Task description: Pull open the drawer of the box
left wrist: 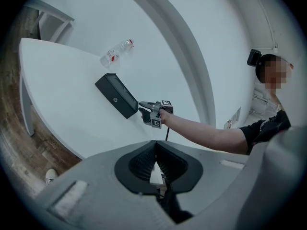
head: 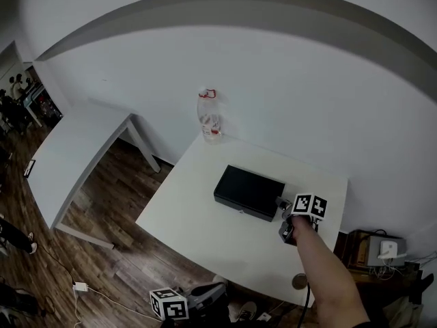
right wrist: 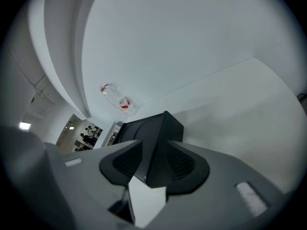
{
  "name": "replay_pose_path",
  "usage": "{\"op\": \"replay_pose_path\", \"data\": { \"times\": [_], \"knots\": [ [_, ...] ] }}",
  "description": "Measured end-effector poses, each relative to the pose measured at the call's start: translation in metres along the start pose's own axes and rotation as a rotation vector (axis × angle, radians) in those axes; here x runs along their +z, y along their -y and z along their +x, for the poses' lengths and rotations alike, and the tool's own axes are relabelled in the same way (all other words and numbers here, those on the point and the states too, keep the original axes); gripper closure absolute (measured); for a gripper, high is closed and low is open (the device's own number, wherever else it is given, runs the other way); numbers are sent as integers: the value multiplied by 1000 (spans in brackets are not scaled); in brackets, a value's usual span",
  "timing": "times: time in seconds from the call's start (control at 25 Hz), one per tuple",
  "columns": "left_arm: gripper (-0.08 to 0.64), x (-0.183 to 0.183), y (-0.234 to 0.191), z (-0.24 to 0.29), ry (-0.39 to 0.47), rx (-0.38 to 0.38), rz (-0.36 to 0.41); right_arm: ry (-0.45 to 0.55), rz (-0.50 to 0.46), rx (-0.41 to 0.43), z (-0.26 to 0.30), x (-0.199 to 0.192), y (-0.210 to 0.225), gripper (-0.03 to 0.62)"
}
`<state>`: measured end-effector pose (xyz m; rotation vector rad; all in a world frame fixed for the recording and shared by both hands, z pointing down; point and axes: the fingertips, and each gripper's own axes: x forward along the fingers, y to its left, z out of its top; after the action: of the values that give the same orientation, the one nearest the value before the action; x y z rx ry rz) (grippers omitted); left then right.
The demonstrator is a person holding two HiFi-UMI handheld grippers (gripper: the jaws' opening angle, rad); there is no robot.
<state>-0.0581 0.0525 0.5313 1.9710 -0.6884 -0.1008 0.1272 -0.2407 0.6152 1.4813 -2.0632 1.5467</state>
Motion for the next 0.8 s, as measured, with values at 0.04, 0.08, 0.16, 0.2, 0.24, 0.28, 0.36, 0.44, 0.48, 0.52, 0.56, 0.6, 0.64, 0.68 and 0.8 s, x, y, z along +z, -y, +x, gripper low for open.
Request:
{"op": "replay_pose_path", "data": {
  "times": [0.04,0.08,0.16,0.2,0.24,0.28,0.36,0.44,0.48,0.52,0.56,0.6,0.64,0.68,0.8],
  "knots": [
    [560,2,-4,1,-4,3,-3,-8,-6,-15,4,0,2,433],
    [560,5,-9,2,-7,5,-3,-15,-8,-26,8,-2,4,435],
    [560,13,-17,4,-14,11,-2,-32,-1,-44,15,-7,7,457],
    [560,18,-23,6,-19,17,1,-36,3,-52,17,-9,7,463],
    [560,23,-28,9,-27,25,6,-33,3,-57,18,-10,7,469],
    [560,27,-34,13,-38,37,12,-26,3,-62,19,-11,7,469],
    [560,37,-52,23,-64,75,34,-9,9,-68,18,-10,7,472],
    [560,47,-72,37,-90,117,72,5,24,-69,17,-11,7,472],
    [558,53,-82,45,-102,134,91,9,34,-70,16,-12,7,472],
    [558,60,-91,53,-110,145,108,12,43,-72,16,-13,7,472],
    [556,66,-98,62,-116,150,120,15,50,-73,16,-13,7,474],
    [541,73,-104,72,-121,151,128,18,57,-74,16,-13,7,474],
    [538,79,-109,81,-126,151,132,22,64,-74,16,-14,7,474],
    [538,84,-115,91,-130,151,132,25,69,-74,16,-14,7,474],
    [529,96,-132,114,-136,152,105,26,77,-75,15,-14,7,474]
  ]
}}
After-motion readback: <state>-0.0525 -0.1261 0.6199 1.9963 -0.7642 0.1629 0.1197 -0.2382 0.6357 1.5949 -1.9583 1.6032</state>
